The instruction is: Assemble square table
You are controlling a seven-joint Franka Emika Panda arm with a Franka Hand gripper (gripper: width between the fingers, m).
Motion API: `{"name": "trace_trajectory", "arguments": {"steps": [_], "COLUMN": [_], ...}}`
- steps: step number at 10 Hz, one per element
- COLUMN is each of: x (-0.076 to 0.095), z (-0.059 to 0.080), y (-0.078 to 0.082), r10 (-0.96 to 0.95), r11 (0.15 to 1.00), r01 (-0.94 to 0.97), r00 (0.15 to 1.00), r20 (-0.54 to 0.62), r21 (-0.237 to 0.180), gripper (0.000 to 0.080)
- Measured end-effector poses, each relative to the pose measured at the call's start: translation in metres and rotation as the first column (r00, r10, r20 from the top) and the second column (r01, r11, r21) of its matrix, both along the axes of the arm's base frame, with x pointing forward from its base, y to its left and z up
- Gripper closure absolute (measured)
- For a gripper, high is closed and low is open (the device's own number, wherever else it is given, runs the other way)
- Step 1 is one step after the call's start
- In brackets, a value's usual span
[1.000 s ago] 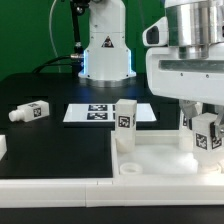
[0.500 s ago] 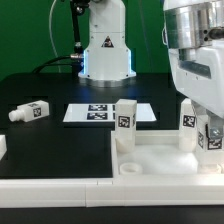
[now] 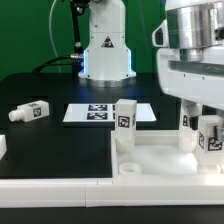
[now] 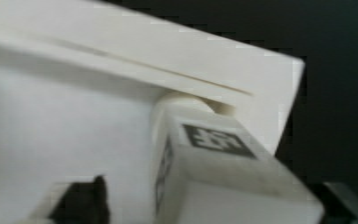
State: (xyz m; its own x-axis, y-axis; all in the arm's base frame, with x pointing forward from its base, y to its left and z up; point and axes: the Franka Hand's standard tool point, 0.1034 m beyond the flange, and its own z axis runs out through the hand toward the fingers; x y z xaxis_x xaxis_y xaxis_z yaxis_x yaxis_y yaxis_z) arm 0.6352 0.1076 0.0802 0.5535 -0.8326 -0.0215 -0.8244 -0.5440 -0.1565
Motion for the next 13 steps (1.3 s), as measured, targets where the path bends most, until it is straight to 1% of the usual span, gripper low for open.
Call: {"name": "trace_trajectory", "arguments": {"steps": [1, 2, 3, 4, 5, 6, 8, 9, 10, 11, 12, 13], "x": [0.0005, 0.0005, 0.0006, 0.0016, 0.0048, 0.009, 0.0092, 0.0092, 0.0091, 0.0091, 0.009, 0.0078], "z": [0.0007, 0.0004, 0.0004, 0.0012, 0.0045, 0.0091, 0.0081, 0.0081, 0.008, 0.0079, 0.0075, 0.0071], "y": [0.0004, -0.0008, -0.0014, -0.0014, 0.0014, 0.0062, 0.0049, 0.0049, 0.0051, 0.0049, 0.0026, 0.0018], "r10": [0.123, 0.156, 0.242, 0.387, 0.56, 0.669, 0.652, 0.652, 0.633, 0.562, 0.524, 0.379], "r11": [0.992, 0.987, 0.97, 0.92, 0.825, 0.738, 0.753, 0.753, 0.77, 0.823, 0.848, 0.922], "r01": [-0.123, -0.156, -0.241, -0.385, -0.554, -0.659, -0.642, -0.642, -0.623, -0.554, -0.517, -0.375], "r00": [0.992, 0.988, 0.97, 0.922, 0.828, 0.743, 0.758, 0.757, 0.773, 0.826, 0.851, 0.925], "r20": [0.01, 0.013, 0.019, 0.025, 0.024, 0.03, 0.036, 0.036, 0.038, 0.04, 0.038, 0.03], "r21": [-0.018, -0.025, -0.038, -0.07, -0.115, -0.144, -0.144, -0.144, -0.139, -0.125, -0.12, -0.102], "gripper": [0.0199, 0.0162, 0.0162, 0.0152, 0.0152, 0.0151, 0.0163, 0.0289, 0.0289, 0.0473, 0.0508, 0.0508]}}
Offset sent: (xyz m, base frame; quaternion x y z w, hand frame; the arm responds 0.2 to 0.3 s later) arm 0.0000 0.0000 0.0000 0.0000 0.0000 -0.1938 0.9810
